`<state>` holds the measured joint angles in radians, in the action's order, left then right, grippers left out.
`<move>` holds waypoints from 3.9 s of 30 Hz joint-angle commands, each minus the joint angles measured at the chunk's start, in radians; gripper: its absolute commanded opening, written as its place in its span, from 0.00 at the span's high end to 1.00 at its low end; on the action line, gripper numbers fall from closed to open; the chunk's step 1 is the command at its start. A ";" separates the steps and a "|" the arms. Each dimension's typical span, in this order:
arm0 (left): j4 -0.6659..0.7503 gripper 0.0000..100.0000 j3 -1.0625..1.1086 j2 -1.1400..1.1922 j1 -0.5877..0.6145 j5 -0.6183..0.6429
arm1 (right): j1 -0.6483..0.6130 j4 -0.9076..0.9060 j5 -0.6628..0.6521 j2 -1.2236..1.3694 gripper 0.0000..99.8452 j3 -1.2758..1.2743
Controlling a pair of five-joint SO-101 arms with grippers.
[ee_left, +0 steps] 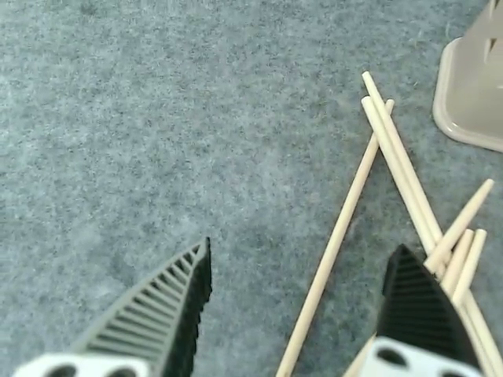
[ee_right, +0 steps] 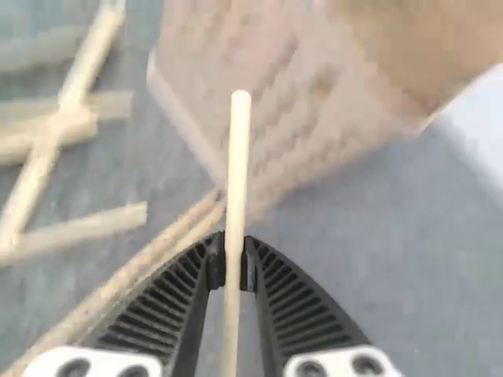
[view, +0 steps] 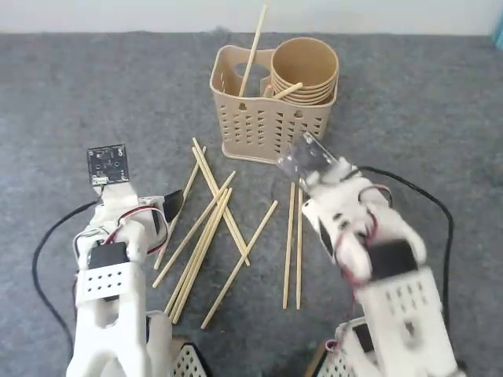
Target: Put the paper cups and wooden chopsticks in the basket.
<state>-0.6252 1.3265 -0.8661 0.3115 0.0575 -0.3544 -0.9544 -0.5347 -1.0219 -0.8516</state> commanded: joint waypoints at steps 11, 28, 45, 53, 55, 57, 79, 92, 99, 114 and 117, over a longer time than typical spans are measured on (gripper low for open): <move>0.029 0.67 -0.010 0.005 0.003 -0.005 | -0.110 0.794 0.629 -0.050 0.99 0.025; 0.049 0.67 -0.005 0.005 0.002 -0.008 | -0.082 1.310 0.713 0.731 0.99 0.559; 0.052 0.67 -0.005 0.005 0.000 -0.009 | -0.041 0.868 0.721 1.038 0.99 0.836; 0.052 0.67 -0.005 0.005 0.000 -0.011 | -0.081 0.435 0.717 0.848 0.81 0.842; 0.052 0.67 -0.005 0.005 0.000 -0.011 | -0.085 0.358 0.721 0.786 0.80 0.842; 0.052 0.67 -0.005 0.005 0.002 -0.011 | -0.085 0.297 0.721 0.717 0.80 0.842; -0.074 0.67 -0.050 0.029 -0.072 -0.011 | 0.147 -0.435 0.878 -0.035 0.95 0.245; -0.155 0.67 -0.453 0.623 -0.178 -0.157 | 0.196 0.120 0.876 -0.260 0.99 -0.572; -0.253 0.67 -0.725 0.911 -0.198 -0.176 | 0.180 0.183 0.876 -0.389 0.99 -0.700; -0.494 0.81 -1.159 1.258 -0.153 -0.181 | 0.111 0.058 0.876 -0.745 0.99 -0.822; -0.493 0.98 -1.156 1.263 -0.161 -0.184 | 0.113 0.035 0.876 -0.797 0.99 -0.833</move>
<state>-1.1208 0.2079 0.3982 0.1335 -0.1143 -0.2348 -0.8945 0.3506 -1.7446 -1.6678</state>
